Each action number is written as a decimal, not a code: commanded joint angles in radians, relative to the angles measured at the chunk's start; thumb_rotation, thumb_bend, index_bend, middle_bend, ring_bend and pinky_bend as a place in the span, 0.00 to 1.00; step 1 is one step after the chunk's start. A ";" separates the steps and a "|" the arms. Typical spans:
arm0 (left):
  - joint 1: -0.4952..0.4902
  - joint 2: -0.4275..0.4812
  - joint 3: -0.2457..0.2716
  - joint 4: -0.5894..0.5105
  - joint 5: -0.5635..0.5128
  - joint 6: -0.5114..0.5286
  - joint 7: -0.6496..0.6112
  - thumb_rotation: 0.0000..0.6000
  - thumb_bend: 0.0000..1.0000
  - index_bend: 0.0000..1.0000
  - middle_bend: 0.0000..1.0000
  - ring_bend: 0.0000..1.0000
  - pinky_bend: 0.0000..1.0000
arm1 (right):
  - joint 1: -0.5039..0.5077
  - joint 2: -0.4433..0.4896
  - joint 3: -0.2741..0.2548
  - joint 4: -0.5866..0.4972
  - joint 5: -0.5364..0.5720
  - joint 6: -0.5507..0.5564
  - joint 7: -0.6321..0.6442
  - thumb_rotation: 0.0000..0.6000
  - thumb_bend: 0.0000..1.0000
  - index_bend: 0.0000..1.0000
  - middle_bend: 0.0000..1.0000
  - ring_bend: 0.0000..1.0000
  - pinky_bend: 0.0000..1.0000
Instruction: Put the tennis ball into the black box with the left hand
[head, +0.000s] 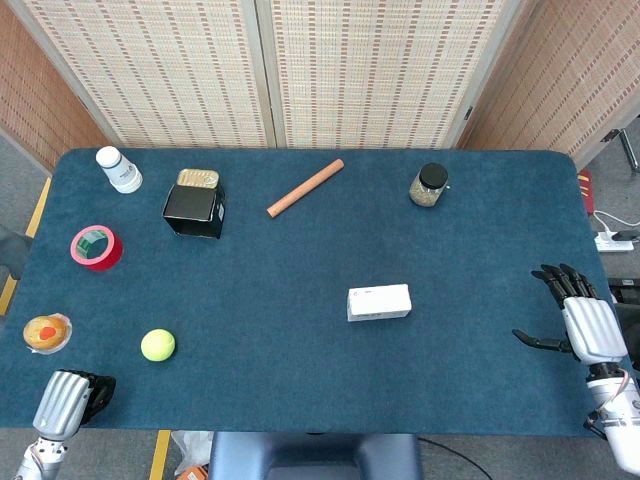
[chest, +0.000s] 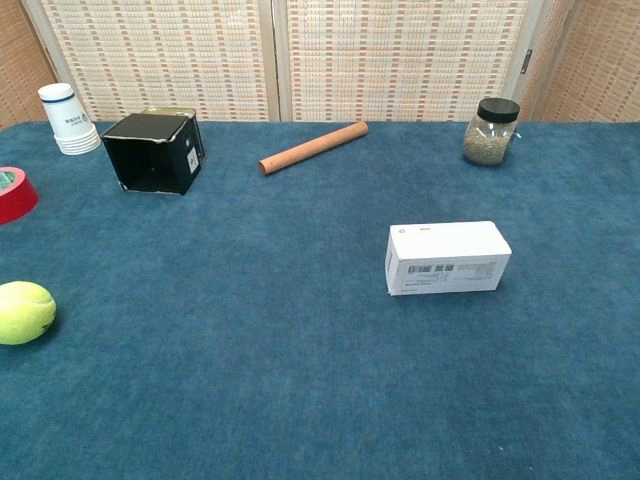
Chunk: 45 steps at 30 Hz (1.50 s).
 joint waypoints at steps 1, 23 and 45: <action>-0.003 0.005 -0.003 -0.009 -0.006 -0.009 -0.004 1.00 0.60 1.00 1.00 1.00 1.00 | 0.001 -0.004 -0.001 0.002 0.004 -0.002 -0.005 1.00 0.00 0.17 0.09 0.00 0.10; -0.046 0.127 -0.001 -0.167 0.010 -0.044 0.083 1.00 0.60 1.00 1.00 1.00 1.00 | 0.012 -0.007 -0.007 -0.001 -0.001 -0.019 -0.022 1.00 0.00 0.16 0.09 0.00 0.10; -0.028 0.245 -0.002 -0.322 -0.003 -0.064 0.222 0.79 0.20 0.00 0.00 0.00 0.00 | 0.015 -0.006 -0.012 0.000 -0.001 -0.023 -0.016 1.00 0.00 0.16 0.09 0.00 0.10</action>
